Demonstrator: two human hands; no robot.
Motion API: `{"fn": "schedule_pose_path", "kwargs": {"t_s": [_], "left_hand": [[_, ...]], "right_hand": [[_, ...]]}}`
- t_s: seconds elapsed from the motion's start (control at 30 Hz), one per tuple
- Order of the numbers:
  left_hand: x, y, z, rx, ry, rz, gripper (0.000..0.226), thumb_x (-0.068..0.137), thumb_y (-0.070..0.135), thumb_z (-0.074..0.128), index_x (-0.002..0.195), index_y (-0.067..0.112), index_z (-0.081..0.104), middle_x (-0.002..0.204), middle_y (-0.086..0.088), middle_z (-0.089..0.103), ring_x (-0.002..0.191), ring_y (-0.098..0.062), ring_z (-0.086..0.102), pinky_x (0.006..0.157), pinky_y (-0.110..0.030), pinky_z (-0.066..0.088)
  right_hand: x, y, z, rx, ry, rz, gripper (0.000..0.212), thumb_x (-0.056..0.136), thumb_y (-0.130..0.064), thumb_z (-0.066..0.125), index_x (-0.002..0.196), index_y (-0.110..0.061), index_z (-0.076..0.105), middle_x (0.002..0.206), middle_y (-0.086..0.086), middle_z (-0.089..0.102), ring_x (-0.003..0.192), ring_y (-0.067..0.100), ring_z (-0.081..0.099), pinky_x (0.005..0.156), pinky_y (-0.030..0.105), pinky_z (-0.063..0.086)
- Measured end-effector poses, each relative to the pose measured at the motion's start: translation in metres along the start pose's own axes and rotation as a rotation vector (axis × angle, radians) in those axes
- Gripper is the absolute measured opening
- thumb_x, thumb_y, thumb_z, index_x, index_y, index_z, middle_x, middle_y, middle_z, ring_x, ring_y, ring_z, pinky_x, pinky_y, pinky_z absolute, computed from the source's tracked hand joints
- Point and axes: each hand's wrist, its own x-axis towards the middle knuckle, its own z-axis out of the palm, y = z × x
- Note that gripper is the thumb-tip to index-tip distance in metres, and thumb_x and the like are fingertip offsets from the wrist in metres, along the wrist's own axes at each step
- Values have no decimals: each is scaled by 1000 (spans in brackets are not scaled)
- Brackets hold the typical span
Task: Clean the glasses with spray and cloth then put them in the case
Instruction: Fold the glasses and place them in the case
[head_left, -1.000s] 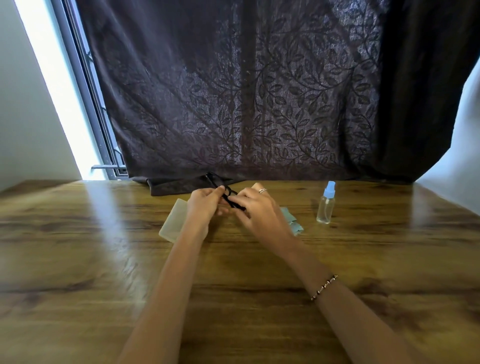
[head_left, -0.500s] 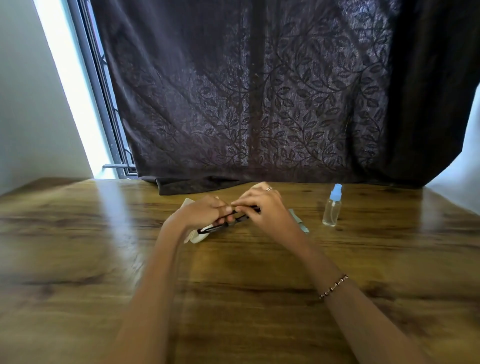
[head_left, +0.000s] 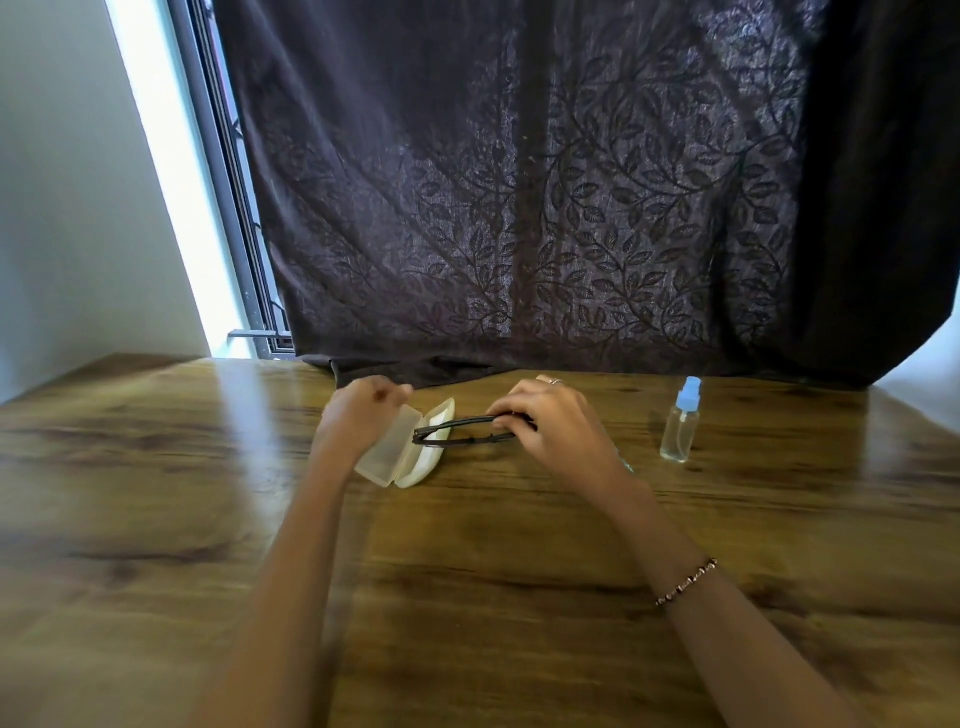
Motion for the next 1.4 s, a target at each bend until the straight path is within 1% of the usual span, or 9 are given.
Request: {"fn": "schedule_pose_path", "kwargs": {"t_s": [0.07,0.2,0.3,0.43,0.7,0.83,0.93,1.2,1.4], "left_hand": [[9,-20,3,171,58,-118,38,93,42,52,110,11,65,111,-10,63,105,-28,54,93,-40,45],[9,-42,12,314,-107,-355,57,82,51,64,119,8,60,117,-12,60,103,-28,58,90,-39,51],[4,-44,16,349,-120,-364,48,83,42,66,117,8,60,108,-10,62,93,-24,60,76,-32,51],[7,-38,17,287,-90,-404,41,83,29,68,117,9,60,105,-10,60,91,-24,59,71,-32,50],[7,-36,21,79,87,-177,25,89,31,64,109,17,71,107,-9,68,90,-28,62,81,-40,55],[-2,-17,20,-1,144,-9,25,86,35,67,101,17,75,97,-4,72,80,-16,58,71,-29,44],[-11,0,20,-80,74,101,19,85,29,69,98,17,75,90,2,70,83,-10,57,73,-24,38],[-20,18,29,-125,-70,258,19,83,20,71,100,14,75,105,-1,72,98,-10,61,91,-22,42],[-20,18,31,-122,-74,266,19,82,21,71,100,17,75,103,3,72,92,-3,56,81,-14,36]], "right_hand": [[0,1,0,6,11,25,15,89,-21,66,101,-20,75,96,-6,69,91,15,60,80,34,49],[0,3,1,-3,17,69,14,89,-22,66,101,-20,74,99,-6,69,93,15,60,83,33,49],[0,5,2,-9,8,94,15,89,-22,66,101,-20,74,100,-6,70,94,13,60,82,30,48],[-1,6,0,-20,-2,118,15,90,-23,65,102,-21,74,100,-7,70,95,10,58,81,24,45],[-2,7,-1,-39,-16,127,16,90,-23,65,103,-22,74,100,-8,69,95,10,58,83,28,49],[-1,9,-1,-32,-16,127,15,90,-21,65,101,-23,75,98,-8,69,94,11,58,82,31,49],[-2,7,-2,-28,-48,135,15,90,-21,65,101,-23,75,98,-8,69,94,12,58,82,32,49],[-2,4,-1,47,-278,205,16,89,-18,66,101,-24,75,93,-12,73,83,1,61,82,28,52],[-4,10,9,149,-326,254,26,88,-7,61,83,-32,64,68,-19,66,88,5,59,71,30,47]]}}
